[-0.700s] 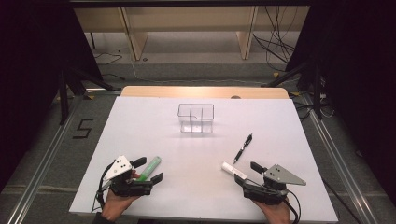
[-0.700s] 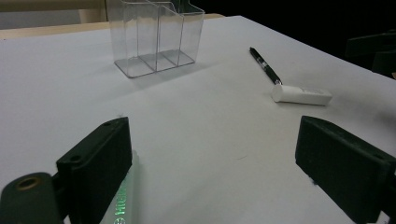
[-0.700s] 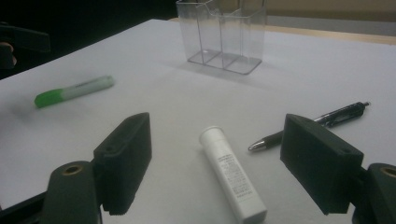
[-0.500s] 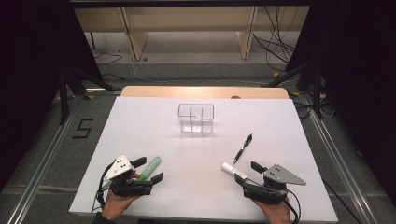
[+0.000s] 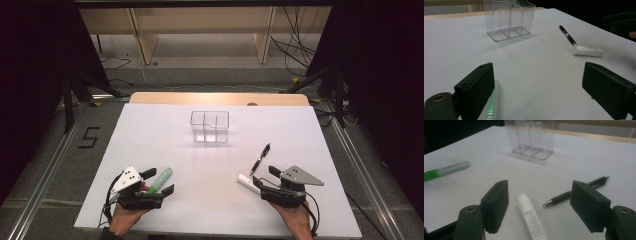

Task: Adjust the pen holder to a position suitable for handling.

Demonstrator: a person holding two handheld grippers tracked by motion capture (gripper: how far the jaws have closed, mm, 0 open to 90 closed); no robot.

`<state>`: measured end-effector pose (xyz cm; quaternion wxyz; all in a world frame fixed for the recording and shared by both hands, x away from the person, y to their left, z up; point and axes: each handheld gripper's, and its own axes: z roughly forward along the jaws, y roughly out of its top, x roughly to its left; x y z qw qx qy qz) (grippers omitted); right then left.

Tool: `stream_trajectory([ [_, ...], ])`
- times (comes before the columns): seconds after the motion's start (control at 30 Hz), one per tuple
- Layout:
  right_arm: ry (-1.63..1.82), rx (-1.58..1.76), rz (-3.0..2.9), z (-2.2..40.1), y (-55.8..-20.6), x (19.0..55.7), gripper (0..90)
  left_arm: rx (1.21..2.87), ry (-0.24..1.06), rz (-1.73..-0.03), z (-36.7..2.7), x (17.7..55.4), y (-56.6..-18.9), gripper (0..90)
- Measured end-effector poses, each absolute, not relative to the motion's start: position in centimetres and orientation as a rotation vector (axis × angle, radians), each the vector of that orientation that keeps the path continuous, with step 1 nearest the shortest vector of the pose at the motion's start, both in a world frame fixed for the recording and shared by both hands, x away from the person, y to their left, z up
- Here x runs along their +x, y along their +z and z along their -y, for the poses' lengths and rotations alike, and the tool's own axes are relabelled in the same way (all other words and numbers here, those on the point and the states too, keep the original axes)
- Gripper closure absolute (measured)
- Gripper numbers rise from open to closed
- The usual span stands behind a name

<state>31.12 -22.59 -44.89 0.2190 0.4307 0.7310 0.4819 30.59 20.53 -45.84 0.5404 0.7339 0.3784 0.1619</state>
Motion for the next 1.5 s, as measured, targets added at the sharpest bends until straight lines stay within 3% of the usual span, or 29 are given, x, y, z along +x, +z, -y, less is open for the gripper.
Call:
stream_trajectory([
  [0.47,1.294,1.26,-1.987,22.1,-42.3,37.6,47.3,1.738,0.39,-0.904,-20.6,30.6,-45.8,10.4],
  [0.63,1.255,1.316,-1.994,21.2,-42.3,40.9,66.6,1.732,0.392,-0.906,-20.7,30.6,-45.8,10.4],
  [0.97,1.229,1.403,-1.994,19.0,-42.7,45.1,85.7,1.731,0.395,-0.915,-20.7,30.7,-45.8,10.4],
  [1.1,1.233,1.446,-1.999,18.2,-43.0,46.4,90.0,1.728,0.395,-0.92,-20.8,30.7,-45.8,10.4],
  [1.5,1.165,1.495,-2.039,15.7,-44.1,49.4,90.0,1.73,0.398,-0.936,-20.9,30.8,-45.8,10.3],
])
